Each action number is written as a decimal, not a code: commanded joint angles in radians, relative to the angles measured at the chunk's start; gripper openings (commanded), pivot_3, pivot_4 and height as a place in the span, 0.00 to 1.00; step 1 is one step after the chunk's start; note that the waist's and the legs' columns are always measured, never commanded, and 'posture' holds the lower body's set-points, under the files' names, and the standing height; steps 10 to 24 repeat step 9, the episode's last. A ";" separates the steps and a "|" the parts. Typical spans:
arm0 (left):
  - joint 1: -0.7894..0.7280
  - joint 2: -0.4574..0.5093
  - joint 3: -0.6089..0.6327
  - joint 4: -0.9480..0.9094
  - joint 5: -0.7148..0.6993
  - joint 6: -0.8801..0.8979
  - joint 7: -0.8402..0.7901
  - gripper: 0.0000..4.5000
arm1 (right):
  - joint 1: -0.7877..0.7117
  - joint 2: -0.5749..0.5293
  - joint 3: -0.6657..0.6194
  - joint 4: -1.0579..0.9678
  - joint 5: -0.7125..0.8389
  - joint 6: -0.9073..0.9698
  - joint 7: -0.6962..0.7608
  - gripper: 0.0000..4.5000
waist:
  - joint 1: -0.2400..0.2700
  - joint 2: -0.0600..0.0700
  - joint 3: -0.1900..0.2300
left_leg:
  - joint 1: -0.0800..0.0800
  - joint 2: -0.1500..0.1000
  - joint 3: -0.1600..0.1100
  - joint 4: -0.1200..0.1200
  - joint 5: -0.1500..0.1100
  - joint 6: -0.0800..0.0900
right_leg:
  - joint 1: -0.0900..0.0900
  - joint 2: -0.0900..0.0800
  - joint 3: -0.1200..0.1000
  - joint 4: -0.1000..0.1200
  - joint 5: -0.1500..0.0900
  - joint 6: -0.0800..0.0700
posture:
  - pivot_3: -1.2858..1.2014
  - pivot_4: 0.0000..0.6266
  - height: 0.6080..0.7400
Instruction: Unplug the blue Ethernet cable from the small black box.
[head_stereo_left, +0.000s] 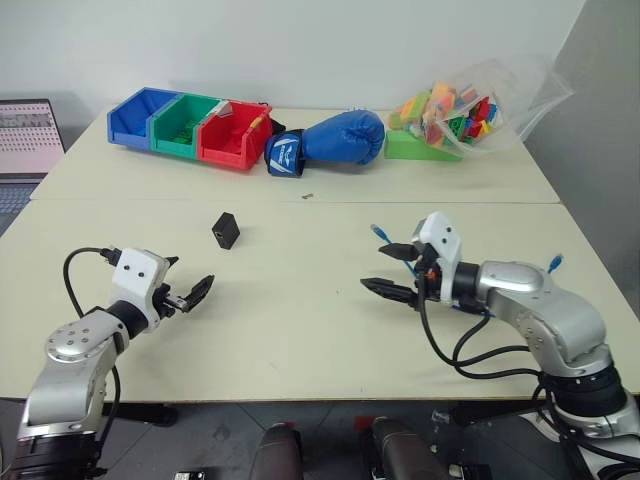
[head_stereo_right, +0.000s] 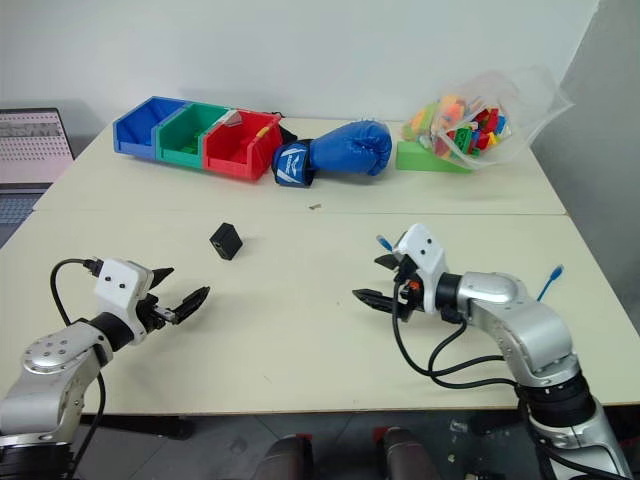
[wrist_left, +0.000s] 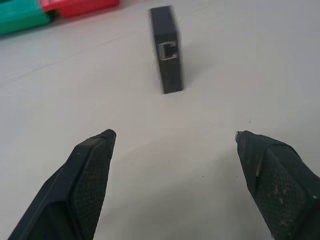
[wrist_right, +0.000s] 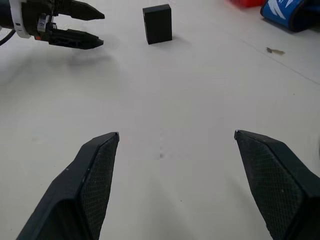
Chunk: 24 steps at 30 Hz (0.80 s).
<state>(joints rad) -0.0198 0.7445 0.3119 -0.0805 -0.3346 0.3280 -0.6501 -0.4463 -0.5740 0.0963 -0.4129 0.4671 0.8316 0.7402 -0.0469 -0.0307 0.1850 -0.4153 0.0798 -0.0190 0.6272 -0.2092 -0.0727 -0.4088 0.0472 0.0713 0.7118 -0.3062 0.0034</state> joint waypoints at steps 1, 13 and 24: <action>0.002 0.091 0.109 -0.076 -0.078 0.069 -0.079 0.91 | 0.008 -0.066 -0.094 -0.016 0.039 -0.004 0.036 0.87 | -0.001 0.000 0.000 | 0.000 0.000 0.000 0.000 0.000 0.000 | 0.000 0.000 0.000 0.000 0.000 0.000 | 0.52 0.24 1.00; -0.060 0.151 0.152 -0.112 -0.148 0.163 -0.118 0.91 | 0.007 -0.147 -0.154 0.027 0.059 -0.014 0.074 0.87 | -0.004 0.000 0.000 | -0.001 0.000 0.003 -0.002 0.000 0.000 | -0.002 0.000 0.000 -0.001 -0.001 -0.001 | 0.52 0.24 1.00; -0.060 0.151 0.152 -0.112 -0.148 0.163 -0.118 0.91 | 0.007 -0.147 -0.154 0.027 0.059 -0.014 0.074 0.87 | -0.004 0.000 0.000 | -0.001 0.000 0.003 -0.002 0.000 0.000 | -0.002 0.000 0.000 -0.001 -0.001 -0.001 | 0.52 0.24 1.00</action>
